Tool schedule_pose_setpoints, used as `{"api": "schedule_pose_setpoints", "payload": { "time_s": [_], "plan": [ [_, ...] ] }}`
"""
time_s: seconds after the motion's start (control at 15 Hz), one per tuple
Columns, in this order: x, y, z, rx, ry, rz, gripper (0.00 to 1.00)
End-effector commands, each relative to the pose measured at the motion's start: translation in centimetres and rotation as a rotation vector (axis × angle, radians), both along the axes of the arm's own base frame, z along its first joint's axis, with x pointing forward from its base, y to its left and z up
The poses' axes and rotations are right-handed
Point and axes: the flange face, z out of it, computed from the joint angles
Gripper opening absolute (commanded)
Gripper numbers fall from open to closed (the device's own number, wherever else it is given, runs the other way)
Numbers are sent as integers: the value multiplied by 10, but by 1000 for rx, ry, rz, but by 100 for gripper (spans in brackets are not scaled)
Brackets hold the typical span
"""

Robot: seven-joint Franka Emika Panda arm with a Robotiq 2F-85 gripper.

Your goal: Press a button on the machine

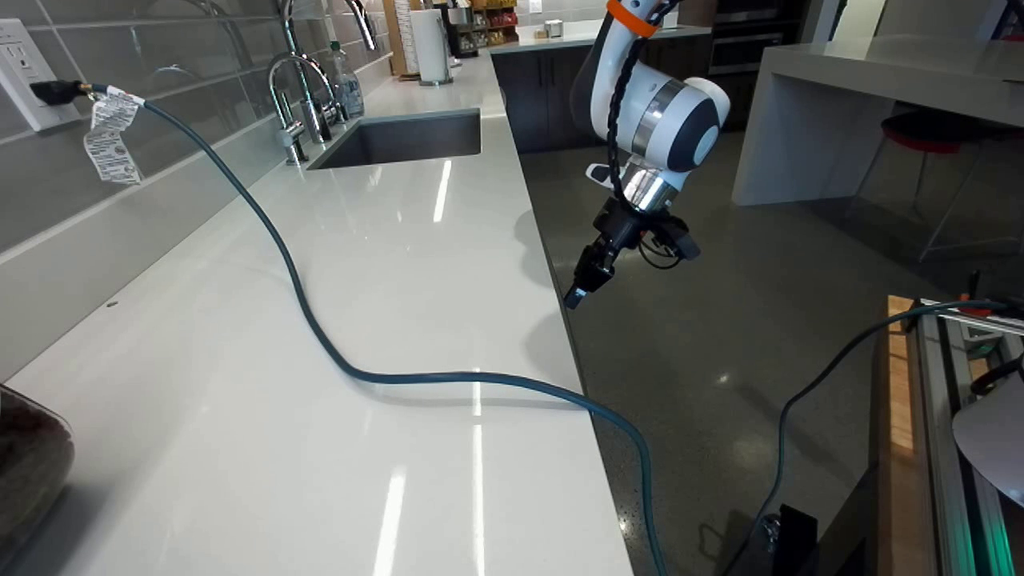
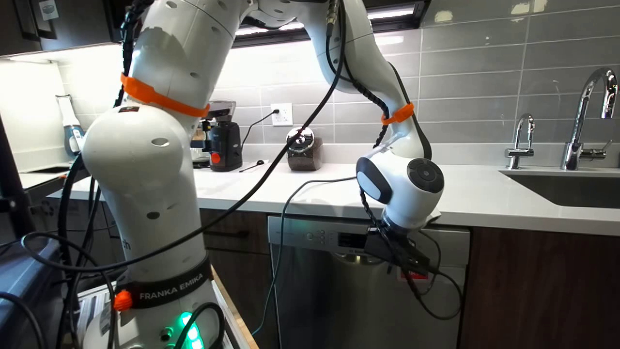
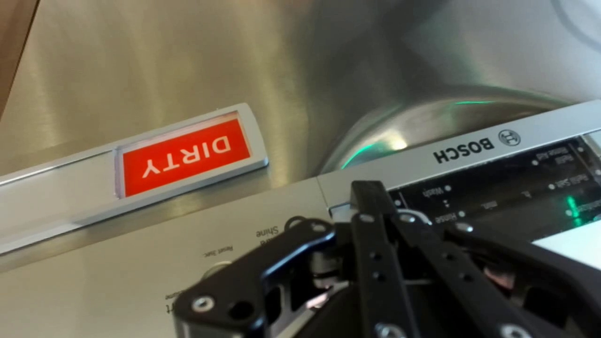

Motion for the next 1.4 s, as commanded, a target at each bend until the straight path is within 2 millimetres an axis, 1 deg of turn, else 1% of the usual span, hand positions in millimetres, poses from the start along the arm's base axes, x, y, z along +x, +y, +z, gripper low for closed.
{"api": "schedule_pose_setpoints", "payload": {
  "time_s": [0.0,0.73,1.33],
  "plan": [
    [6,6,8,41,-20,-9,0],
    [4,2,6,-14,-14,31,0],
    [5,-16,24,-147,3,126,0]
  ]
}}
